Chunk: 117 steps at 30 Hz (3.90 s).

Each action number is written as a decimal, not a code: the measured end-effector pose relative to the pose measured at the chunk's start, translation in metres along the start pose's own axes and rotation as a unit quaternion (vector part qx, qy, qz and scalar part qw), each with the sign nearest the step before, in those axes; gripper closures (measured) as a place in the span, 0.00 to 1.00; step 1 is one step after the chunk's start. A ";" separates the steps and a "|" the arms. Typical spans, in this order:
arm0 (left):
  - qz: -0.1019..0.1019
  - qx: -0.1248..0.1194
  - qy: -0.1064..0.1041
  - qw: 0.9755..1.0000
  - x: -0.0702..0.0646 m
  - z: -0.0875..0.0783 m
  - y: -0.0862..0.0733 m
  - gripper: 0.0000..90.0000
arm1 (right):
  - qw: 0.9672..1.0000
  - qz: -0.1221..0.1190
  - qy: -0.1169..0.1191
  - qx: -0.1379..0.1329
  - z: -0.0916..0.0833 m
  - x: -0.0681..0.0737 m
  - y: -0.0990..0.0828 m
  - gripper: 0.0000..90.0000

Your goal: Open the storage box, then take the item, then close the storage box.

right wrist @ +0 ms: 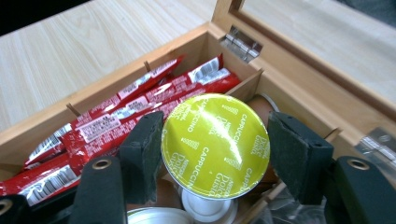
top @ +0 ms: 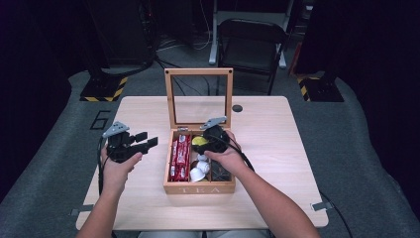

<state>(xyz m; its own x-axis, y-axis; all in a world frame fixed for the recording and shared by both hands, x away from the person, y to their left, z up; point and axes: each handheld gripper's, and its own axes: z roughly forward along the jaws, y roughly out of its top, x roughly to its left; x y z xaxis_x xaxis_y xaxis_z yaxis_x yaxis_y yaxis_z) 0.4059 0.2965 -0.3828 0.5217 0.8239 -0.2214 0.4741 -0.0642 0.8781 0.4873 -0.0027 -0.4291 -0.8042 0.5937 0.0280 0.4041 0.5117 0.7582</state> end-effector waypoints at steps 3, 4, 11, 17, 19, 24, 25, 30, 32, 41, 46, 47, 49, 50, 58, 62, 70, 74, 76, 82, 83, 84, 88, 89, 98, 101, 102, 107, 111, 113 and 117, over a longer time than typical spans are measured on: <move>-0.001 0.000 0.001 1.000 0.000 0.000 0.000 0.50 | 1.000 -0.001 -0.001 -0.009 -0.008 -0.002 0.003 0.42; -0.001 0.000 0.000 1.000 0.000 0.000 0.000 0.50 | 1.000 -0.001 -0.002 -0.012 -0.010 -0.002 0.004 0.42; -0.001 0.000 0.001 1.000 0.000 -0.001 0.000 0.50 | 1.000 -0.002 -0.012 -0.018 -0.025 -0.007 0.006 0.42; -0.001 0.001 0.001 1.000 0.001 -0.001 0.000 0.50 | 0.999 0.001 -0.029 -0.022 -0.036 -0.014 0.003 0.42; -0.001 0.000 0.002 1.000 0.001 -0.002 0.000 0.50 | 0.999 0.000 -0.035 -0.023 -0.039 -0.016 0.002 0.42; -0.002 0.000 0.002 1.000 0.002 -0.001 0.000 0.50 | 0.999 0.006 -0.047 -0.024 -0.046 -0.021 -0.002 0.42; -0.002 0.000 0.003 1.000 0.002 -0.001 0.000 0.50 | 0.999 0.004 -0.048 -0.024 -0.048 -0.023 -0.003 0.42; -0.004 -0.001 0.003 1.000 0.003 -0.002 -0.001 0.50 | 0.998 0.014 -0.057 -0.027 -0.055 -0.030 -0.008 0.42; -0.005 -0.002 0.004 1.000 0.003 -0.002 -0.001 0.50 | 0.998 0.017 -0.061 -0.026 -0.058 -0.034 -0.010 0.42; -0.005 0.001 0.003 1.000 0.003 -0.002 -0.001 0.50 | 0.996 0.035 -0.082 -0.029 -0.069 -0.048 -0.021 0.42; -0.007 -0.004 0.005 1.000 0.004 -0.002 -0.001 0.50 | 0.994 0.040 -0.094 -0.026 -0.075 -0.056 -0.029 0.42; -0.007 -0.004 0.005 1.000 0.004 -0.002 -0.001 0.50 | 0.994 0.041 -0.096 -0.024 -0.076 -0.057 -0.030 0.42; -0.007 -0.003 0.004 1.000 0.004 -0.002 -0.001 0.50 | 0.994 0.044 -0.101 -0.024 -0.079 -0.059 -0.034 0.42; -0.006 -0.001 0.003 1.000 0.004 -0.002 -0.001 0.50 | 0.993 0.045 -0.104 -0.023 -0.080 -0.061 -0.036 0.42; -0.008 -0.004 0.006 1.000 0.005 -0.003 0.000 0.50 | 0.991 0.062 -0.118 -0.021 -0.086 -0.072 -0.049 0.42; -0.007 -0.003 0.006 1.000 0.005 -0.004 0.000 0.50 | 0.989 0.063 -0.130 -0.022 -0.087 -0.075 -0.055 0.42; -0.008 -0.004 0.008 1.000 0.006 -0.004 -0.001 0.50 | 0.985 0.077 -0.151 -0.024 -0.091 -0.083 -0.068 0.42; -0.007 -0.004 0.008 1.000 0.006 -0.004 -0.001 0.50 | 0.983 0.087 -0.158 -0.023 -0.093 -0.088 -0.076 0.42; -0.009 -0.002 0.007 1.000 0.006 -0.004 -0.002 0.50 | 0.983 0.092 -0.160 -0.023 -0.094 -0.090 -0.080 0.42; -0.009 -0.002 0.007 1.000 0.006 -0.003 -0.002 0.50 | 0.980 0.101 -0.171 -0.017 -0.096 -0.096 -0.089 0.42; -0.010 -0.001 0.007 1.000 0.006 -0.003 -0.002 0.50 | 0.979 0.104 -0.172 -0.016 -0.096 -0.097 -0.092 0.42; -0.010 -0.001 0.007 1.000 0.006 -0.003 -0.002 0.50 | 0.979 0.105 -0.176 -0.016 -0.096 -0.098 -0.094 0.42; -0.010 -0.002 0.006 1.000 0.007 -0.003 -0.002 0.50 | 0.975 0.119 -0.189 -0.010 -0.097 -0.101 -0.102 0.42; -0.009 -0.002 0.007 1.000 0.007 -0.003 -0.001 0.50 | 0.974 0.117 -0.194 -0.013 -0.098 -0.103 -0.104 0.42; -0.009 0.000 0.006 1.000 0.006 -0.003 -0.001 0.50 | 0.966 0.142 -0.216 -0.004 -0.100 -0.110 -0.128 0.42; -0.007 -0.001 0.006 1.000 0.006 -0.002 -0.001 0.50 | 0.963 0.153 -0.222 -0.002 -0.100 -0.111 -0.135 0.42; -0.008 0.000 0.006 1.000 0.005 -0.001 -0.002 0.50 | 0.963 0.155 -0.222 -0.001 -0.100 -0.111 -0.137 0.42; -0.008 0.001 0.005 1.000 0.006 -0.001 -0.002 0.50 | 0.958 0.161 -0.235 0.006 -0.103 -0.115 -0.148 0.42; -0.008 0.002 0.004 1.000 0.005 -0.001 -0.002 0.50 | 0.953 0.179 -0.243 0.008 -0.106 -0.120 -0.160 0.42; -0.008 0.001 0.004 1.000 0.005 -0.001 -0.002 0.50 | 0.949 0.191 -0.250 0.007 -0.108 -0.122 -0.166 0.42; -0.008 0.001 0.005 1.000 0.005 -0.001 -0.002 0.50 | 0.945 0.202 -0.256 0.011 -0.112 -0.125 -0.174 0.42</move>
<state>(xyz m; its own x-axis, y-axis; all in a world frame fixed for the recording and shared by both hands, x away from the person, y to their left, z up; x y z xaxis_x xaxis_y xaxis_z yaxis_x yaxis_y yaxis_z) 0.4069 0.3012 -0.3854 0.5067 0.8304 -0.2316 0.4843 -0.0520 0.8733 0.4691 -0.2352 -0.4918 -0.2676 0.9635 -0.0102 0.6464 0.1874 0.7396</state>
